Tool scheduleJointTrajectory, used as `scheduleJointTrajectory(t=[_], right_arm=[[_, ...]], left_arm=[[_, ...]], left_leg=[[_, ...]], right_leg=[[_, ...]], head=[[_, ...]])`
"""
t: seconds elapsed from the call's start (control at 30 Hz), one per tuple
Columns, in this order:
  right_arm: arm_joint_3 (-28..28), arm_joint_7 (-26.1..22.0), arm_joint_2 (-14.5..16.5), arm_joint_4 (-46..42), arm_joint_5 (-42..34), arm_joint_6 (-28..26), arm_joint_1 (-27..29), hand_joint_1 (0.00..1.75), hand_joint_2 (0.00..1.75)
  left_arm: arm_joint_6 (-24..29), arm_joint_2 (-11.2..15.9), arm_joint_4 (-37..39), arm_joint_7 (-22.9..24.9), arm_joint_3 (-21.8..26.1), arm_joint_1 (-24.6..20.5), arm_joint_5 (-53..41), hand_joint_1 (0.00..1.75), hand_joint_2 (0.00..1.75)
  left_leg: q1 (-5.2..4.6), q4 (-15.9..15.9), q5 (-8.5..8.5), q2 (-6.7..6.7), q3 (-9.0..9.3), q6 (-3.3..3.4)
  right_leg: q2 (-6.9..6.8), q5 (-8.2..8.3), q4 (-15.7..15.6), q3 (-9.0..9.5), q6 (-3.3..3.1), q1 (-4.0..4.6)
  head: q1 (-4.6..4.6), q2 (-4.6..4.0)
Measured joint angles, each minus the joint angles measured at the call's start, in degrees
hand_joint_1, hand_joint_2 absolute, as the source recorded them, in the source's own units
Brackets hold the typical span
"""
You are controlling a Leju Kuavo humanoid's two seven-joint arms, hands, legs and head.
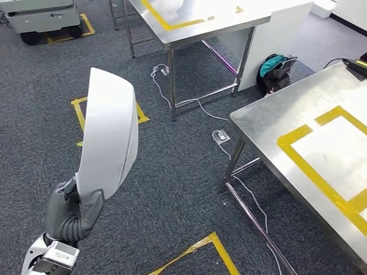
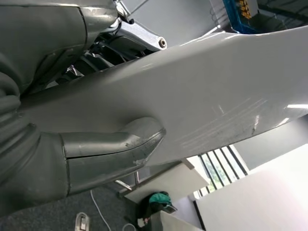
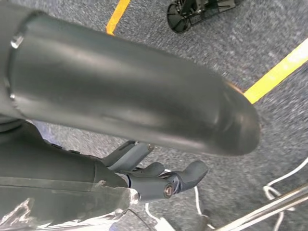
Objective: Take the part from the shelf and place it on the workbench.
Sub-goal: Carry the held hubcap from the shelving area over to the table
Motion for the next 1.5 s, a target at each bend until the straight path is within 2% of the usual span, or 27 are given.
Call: scheduleJointTrajectory(t=[0.03, 0.1, 0.17, 0.2, 0.27, 0.33, 0.4, 0.43, 0.47, 0.53, 0.6, 0.63, 0.67, 0.73, 0.77, 0.83, 0.9, 0.93, 0.97, 1.03, 1.1, 1.2, 1.27, 1.33, 1.4, 1.43, 1.5], right_arm=[[0.0, 0.0, 0.0, 0.0, 0.0, 0.0, -0.1, 0.0, 0.0], [0.0, -0.1, 0.0, 0.0, 0.1, 0.0, -0.3, 0.0, 0.0], [0.0, -0.1, 0.0, -0.1, 0.2, 0.0, -0.3, 0.0, 0.0], [0.0, -0.1, 0.0, -0.2, 0.2, 0.0, -0.3, 0.0, 0.0], [0.0, -0.1, 0.1, -0.3, 0.3, 0.0, -0.3, 0.0, 0.0], [0.0, -0.1, 0.1, -0.4, 0.3, 0.0, -0.4, 0.0, 0.0], [0.0, -0.1, 0.1, -0.4, 0.3, 0.0, -0.4, 0.0, 0.0], [0.0, -0.1, 0.1, -0.4, 0.4, 0.0, -0.4, 0.0, 0.0], [0.0, -0.1, 0.1, -0.4, 0.4, 0.1, -0.4, 0.0, 0.0], [0.0, -0.1, 0.1, -0.4, 0.5, 0.2, -0.4, 0.0, 0.0], [0.0, -0.1, 0.1, -0.5, 0.5, 0.2, -0.4, 0.0, 0.0], [0.0, -0.1, 0.1, -0.5, 0.5, 0.1, -0.4, 0.0, 0.0], [0.0, -0.1, 0.1, -0.5, 0.5, 0.1, -0.2, 0.0, 0.0], [0.0, -0.1, 0.1, -0.5, 0.5, 0.1, 0.0, 0.0, 0.0], [0.0, -0.1, 0.1, -0.5, 0.5, 0.1, 0.1, 0.0, 0.0], [0.0, -0.1, 0.1, -0.5, 0.5, 0.1, -0.1, 0.0, 0.0], [0.0, -0.1, 0.2, -0.5, 0.6, 0.1, -0.2, 0.0, 0.0], [0.0, -0.1, 0.2, -0.5, 0.6, 0.1, -0.1, 0.0, 0.0], [0.0, -0.1, 0.2, -0.5, 0.6, 0.1, -0.1, 0.0, 0.0], [0.0, -0.1, 0.2, -0.5, 0.7, 0.1, -0.1, 0.0, 0.0], [0.0, -0.1, 0.2, -0.5, 0.7, 0.1, -0.2, 0.0, 0.0], [0.0, -0.1, 0.2, -0.5, 1.1, 0.0, -0.3, 0.0, 0.0], [0.0, -0.1, 0.2, -0.5, 1.4, -0.1, -0.3, 0.0, 0.0], [0.0, -0.1, 0.2, -0.5, 1.6, -0.2, -0.4, 0.0, 0.0], [0.1, -0.2, 0.2, -0.5, 1.7, -0.2, -0.4, 0.0, 0.0], [0.1, -0.2, 0.2, -0.5, 1.7, -0.2, -0.4, 0.0, 0.0], [0.1, -0.2, 0.2, -0.4, 1.7, -0.2, -0.4, 0.0, 0.0]], left_arm=[[0.0, 0.0, 0.0, 0.0, 0.0, 0.0, 0.0, 1.75, 1.75], [0.0, 0.0, 0.0, 0.0, 0.0, 0.0, 0.0, 1.75, 1.75], [0.0, 0.0, 0.0, 0.0, 0.0, 0.0, 0.0, 1.75, 1.75], [0.0, 0.0, 0.0, 0.0, 0.0, 0.0, 0.0, 1.75, 1.75], [0.0, 0.0, 0.0, -0.1, 0.0, 0.0, 0.1, 1.75, 1.75], [0.0, 0.1, 0.0, -0.2, 0.0, 0.2, 0.1, 1.75, 1.75], [0.0, 0.2, 0.0, -0.2, 0.1, 0.3, 0.2, 1.75, 1.75], [0.0, 0.2, 0.0, -0.2, 0.1, 0.4, 0.2, 1.75, 1.75], [0.0, 0.3, 0.0, -0.2, 0.1, 0.4, 0.2, 1.75, 1.75], [-0.1, 0.3, 0.0, -0.2, 0.2, 0.4, 0.2, 1.75, 1.75], [-0.1, 0.3, 0.0, -0.2, 0.2, 0.4, 0.3, 1.75, 1.75], [-0.1, 0.3, 0.0, -0.2, 0.2, 0.4, 0.3, 1.75, 1.75], [-0.1, 0.2, 0.0, -0.3, 0.2, 0.5, 0.3, 1.75, 1.75], [-0.2, 0.2, 0.0, -0.3, 0.3, 0.3, 0.3, 1.75, 1.75], [-0.2, 0.2, 0.0, -0.3, 0.3, 0.3, 0.3, 1.75, 1.75], [-0.2, 0.1, 0.0, -0.3, 0.3, 0.4, 0.3, 1.75, 1.75], [-0.3, 0.1, 0.0, -0.3, 0.4, 0.5, 0.3, 1.75, 1.75], [-0.3, 0.1, 0.0, -0.3, 0.4, 0.5, 0.3, 1.75, 1.75], [-0.4, 0.1, 0.0, -0.3, 0.4, 0.5, 0.3, 1.75, 1.75], [-0.4, 0.1, 0.0, -0.3, 0.4, 0.5, 0.3, 1.75, 1.75], [-0.5, 0.1, 0.0, -0.3, 0.5, 0.5, 0.3, 1.75, 1.75], [-0.7, 0.1, 0.0, -0.4, 0.5, 0.3, 0.4, 1.75, 1.75], [-1.0, 0.1, 0.0, -0.6, 0.5, 0.1, 0.7, 1.75, 1.75], [-1.3, 0.2, 0.1, -0.7, 0.5, 0.0, 1.0, 1.75, 1.75], [-1.5, 0.4, 0.3, -0.8, 0.5, 0.0, 1.1, 1.75, 1.75], [-1.6, 0.4, 0.4, -0.8, 0.5, 0.0, 1.2, 1.75, 1.75], [-1.7, 0.5, 0.5, -0.8, 0.5, 0.0, 1.3, 1.75, 1.75]], left_leg=[[-0.15, 0.1, -0.18, 0.49, 0.14, -0.23], [-0.45, 0.2, -0.41, 1.41, 0.33, -0.72], [-0.46, 0.1, -0.54, 2.32, 0.43, -1.22], [-0.33, 0.4, -0.89, 1.86, 0.42, -1.55], [-0.09, 3.7, -3.14, -0.52, -0.91, -2.16], [0.02, 11.1, -6.61, -2.69, -4.5, -2.43], [0.05, 16.3, -7.69, -3.19, -7.49, -2.49], [0.08, 15.9, -6.53, -3.35, -7.62, -2.47], [0.15, 13.3, -4.51, -3.65, -6.69, -2.44], [0.58, 5.7, -0.58, -5.76, -3.42, -2.54], [0.9, 1.3, 0.67, -7.73, -1.58, -2.4], [0.83, 0.7, 0.54, -7.92, -1.45, -2.12], [0.77, 0.7, 0.64, -7.38, -1.5, -1.69], [0.7, 0.5, 0.83, -6.16, -1.42, -0.86], [0.71, 0.4, 0.88, -5.46, -1.38, -0.48], [0.48, 0.4, 0.8, -4.04, -1.36, 0.0], [0.3, 0.4, 0.72, -2.47, -1.35, 0.17], [0.26, 0.4, 0.66, -1.75, -1.31, 0.17], [0.26, 0.4, 0.6, -1.13, -1.23, 0.12], [0.14, 0.4, 0.36, -0.03, -0.94, -0.19], [-0.14, 0.5, 0.13, 0.89, -0.7, -0.68], [-0.1, 0.5, -0.05, 1.67, -0.47, -1.57], [0.12, 2.5, -1.66, -0.24, -1.24, -2.26], [0.21, 9.0, -5.12, -2.56, -4.24, -2.59], [0.21, 15.7, -7.33, -3.16, -7.69, -2.63], [0.22, 16.6, -6.85, -3.3, -8.33, -2.59], [0.33, 12.1, -3.17, -3.98, -6.53, -2.43]], right_leg=[[-1.15, 1.15, -3.9, 2.39, -0.19, 0.17], [-2.44, 1.77, -7.5, 4.49, -0.62, 0.52], [-1.28, 1.9, -7.7, 4.35, -1.21, 0.66], [-0.67, 2.03, -7.8, 4.32, -1.51, 0.58], [0.56, 2.31, -8.1, 4.42, -2.17, 0.26], [1.9, 2.4, -8.1, 4.34, -2.53, 0.14], [3.4, 2.42, -8.1, 4.32, -2.6, 0.11], [4.17, 2.43, -8.1, 4.34, -2.58, 0.07], [4.93, 2.45, -8.1, 4.38, -2.52, 0.01], [6.41, 2.47, -7.9, 4.29, -2.13, -0.04], [7.71, 2.62, -7.8, 3.82, -1.45, -0.05], [8.28, 2.77, -7.9, 3.56, -1.05, -0.12], [8.8, 2.93, -8.1, 3.25, -0.7, -0.31], [7.46, 2.32, -7.1, 2.5, -0.19, -0.35], [5.92, 1.14, -5.2, 1.51, -0.03, -0.25], [2.82, -2.51, 1.9, -1.73, 0.14, -0.07], [1.88, -4.62, 7.7, -4.36, 0.25, -0.08], [1.71, -4.17, 7.8, -4.24, 0.26, -0.08], [1.43, -2.74, 5.5, -2.89, 0.23, -0.08], [-0.31, 0.4, -2.3, 1.58, 0.12, 0.11], [-1.59, 1.61, -7.2, 4.37, -0.21, 0.35], [-0.3, 1.77, -7.8, 4.46, -1.09, 0.46], [0.76, 2.04, -8.0, 4.54, -1.79, 0.2], [1.85, 2.15, -8.1, 4.54, -2.25, -0.01], [3.22, 2.16, -8.1, 4.51, -2.45, -0.02], [3.99, 2.17, -8.1, 4.53, -2.45, -0.03], [5.57, 2.22, -8.1, 4.63, -2.33, -0.11]], head=[[-0.02, 0.0], [-0.14, -0.01], [-0.2, -0.01], [-0.22, -0.01], [-0.4, -0.01], [-0.58, -0.01], [-0.59, -0.01], [-0.59, -0.01], [-0.57, -0.02], [-0.61, -0.02], [-0.59, -0.02], [-0.56, -0.01], [-0.55, 0.0], [-0.41, -0.01], [-0.24, -0.02], [0.08, -0.02], [0.09, -0.01], [0.1, -0.02], [0.11, -0.01], [0.12, -0.01], [0.03, -0.01], [-0.01, -0.01], [-0.11, -0.01], [-0.31, -0.01], [-0.36, -0.01], [-0.35, -0.02], [-0.35, -0.01]])
